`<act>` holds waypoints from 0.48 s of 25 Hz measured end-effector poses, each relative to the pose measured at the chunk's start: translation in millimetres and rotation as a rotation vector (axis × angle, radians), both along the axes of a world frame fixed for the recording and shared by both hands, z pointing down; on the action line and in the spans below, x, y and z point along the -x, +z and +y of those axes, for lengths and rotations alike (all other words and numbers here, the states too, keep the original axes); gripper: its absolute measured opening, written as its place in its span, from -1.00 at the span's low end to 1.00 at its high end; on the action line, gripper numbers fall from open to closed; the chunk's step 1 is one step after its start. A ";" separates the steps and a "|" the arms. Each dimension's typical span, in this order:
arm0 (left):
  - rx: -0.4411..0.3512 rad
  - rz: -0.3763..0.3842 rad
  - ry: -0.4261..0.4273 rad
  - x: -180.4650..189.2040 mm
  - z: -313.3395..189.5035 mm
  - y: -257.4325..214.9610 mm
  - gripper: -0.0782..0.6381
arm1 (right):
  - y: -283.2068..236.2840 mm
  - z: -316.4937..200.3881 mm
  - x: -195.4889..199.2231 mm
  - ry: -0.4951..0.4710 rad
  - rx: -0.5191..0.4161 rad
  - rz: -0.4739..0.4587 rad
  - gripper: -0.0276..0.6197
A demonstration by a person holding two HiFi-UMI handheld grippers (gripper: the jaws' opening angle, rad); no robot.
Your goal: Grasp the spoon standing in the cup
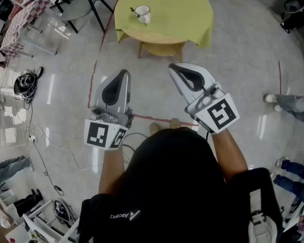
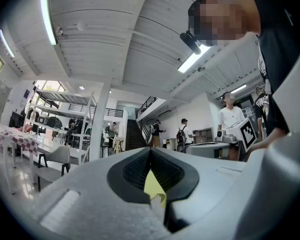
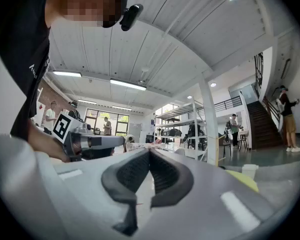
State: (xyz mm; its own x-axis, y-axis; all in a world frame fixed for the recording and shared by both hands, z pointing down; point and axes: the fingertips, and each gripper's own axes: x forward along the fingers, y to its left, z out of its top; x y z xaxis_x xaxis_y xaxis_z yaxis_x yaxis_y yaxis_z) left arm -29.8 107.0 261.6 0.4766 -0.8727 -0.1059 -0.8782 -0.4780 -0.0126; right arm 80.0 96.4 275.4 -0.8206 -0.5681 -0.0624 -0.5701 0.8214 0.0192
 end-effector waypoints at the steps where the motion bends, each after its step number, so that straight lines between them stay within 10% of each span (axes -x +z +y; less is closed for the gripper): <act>1: -0.002 0.000 -0.001 -0.3 -2.6 1.7 -0.76 | 2.0 -2.4 -0.3 0.000 0.000 0.000 -0.91; 12: 0.002 -0.011 -0.025 -10.0 -13.9 1.6 -0.75 | 2.7 -14.9 -11.4 -0.011 0.000 -0.009 -0.91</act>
